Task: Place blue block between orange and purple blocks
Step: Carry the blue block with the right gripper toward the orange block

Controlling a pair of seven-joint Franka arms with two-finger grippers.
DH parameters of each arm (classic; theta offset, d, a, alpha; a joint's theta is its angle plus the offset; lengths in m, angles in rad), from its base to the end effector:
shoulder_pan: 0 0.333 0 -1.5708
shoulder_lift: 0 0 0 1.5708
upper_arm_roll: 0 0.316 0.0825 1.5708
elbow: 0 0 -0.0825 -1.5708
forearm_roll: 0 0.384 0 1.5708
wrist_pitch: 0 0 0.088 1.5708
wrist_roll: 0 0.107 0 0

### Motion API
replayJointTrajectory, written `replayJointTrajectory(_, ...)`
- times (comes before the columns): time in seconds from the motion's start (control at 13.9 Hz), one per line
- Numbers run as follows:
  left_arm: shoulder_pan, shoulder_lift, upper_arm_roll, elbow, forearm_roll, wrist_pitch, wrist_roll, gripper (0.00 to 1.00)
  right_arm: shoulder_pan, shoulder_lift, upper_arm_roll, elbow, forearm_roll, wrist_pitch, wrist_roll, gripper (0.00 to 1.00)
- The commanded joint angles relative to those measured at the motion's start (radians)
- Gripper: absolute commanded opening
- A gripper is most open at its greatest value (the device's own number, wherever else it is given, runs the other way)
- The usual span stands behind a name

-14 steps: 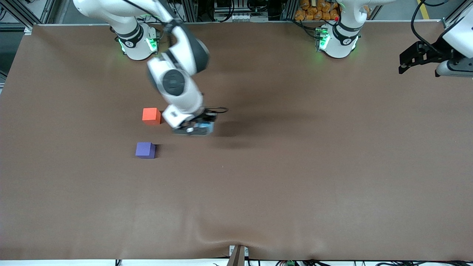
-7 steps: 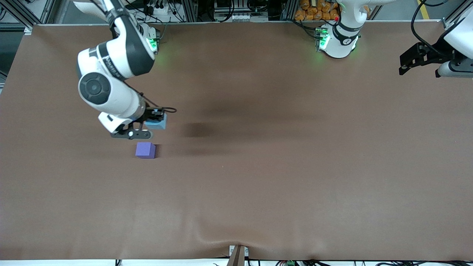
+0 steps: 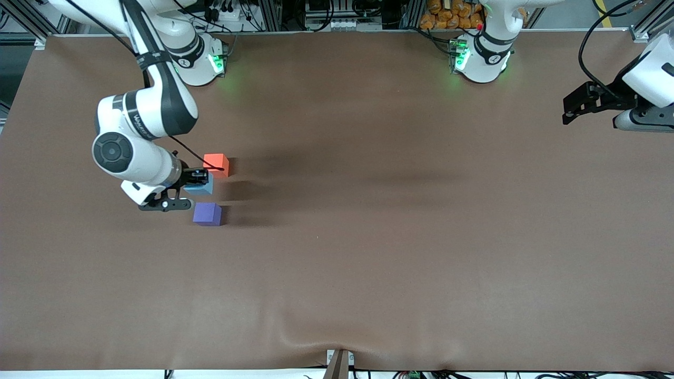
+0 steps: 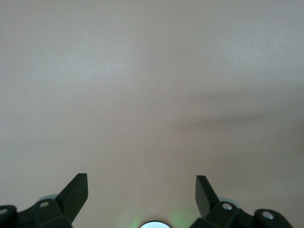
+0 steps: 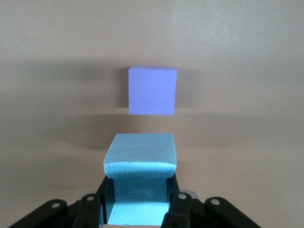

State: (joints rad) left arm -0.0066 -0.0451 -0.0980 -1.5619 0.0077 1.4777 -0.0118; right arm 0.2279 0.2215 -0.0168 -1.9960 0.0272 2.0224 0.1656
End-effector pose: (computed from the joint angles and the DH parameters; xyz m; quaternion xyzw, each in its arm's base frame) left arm 0.5280 -0.0559 0.6450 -0.9987 0.0460 0.0193 0.0072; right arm 0.5586 0.1216 0.3356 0.9951 0.0156 -0.0975 0.0087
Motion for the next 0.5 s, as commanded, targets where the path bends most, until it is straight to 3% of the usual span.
replayJointTrajectory(0.0, 0.008, -0.019, -0.005, -0.021, -0.018, 0.012, -0.019, 1.0, -0.021, -0.01, 0.021, -0.076, -0.018, 0.108, -0.018, 0.0)
replayJointTrajectory(0.43, 0.01, -0.012, -0.002, -0.012, -0.037, 0.015, -0.02, 1.0, -0.013, 0.018, 0.021, -0.122, -0.018, 0.173, -0.02, 0.0)
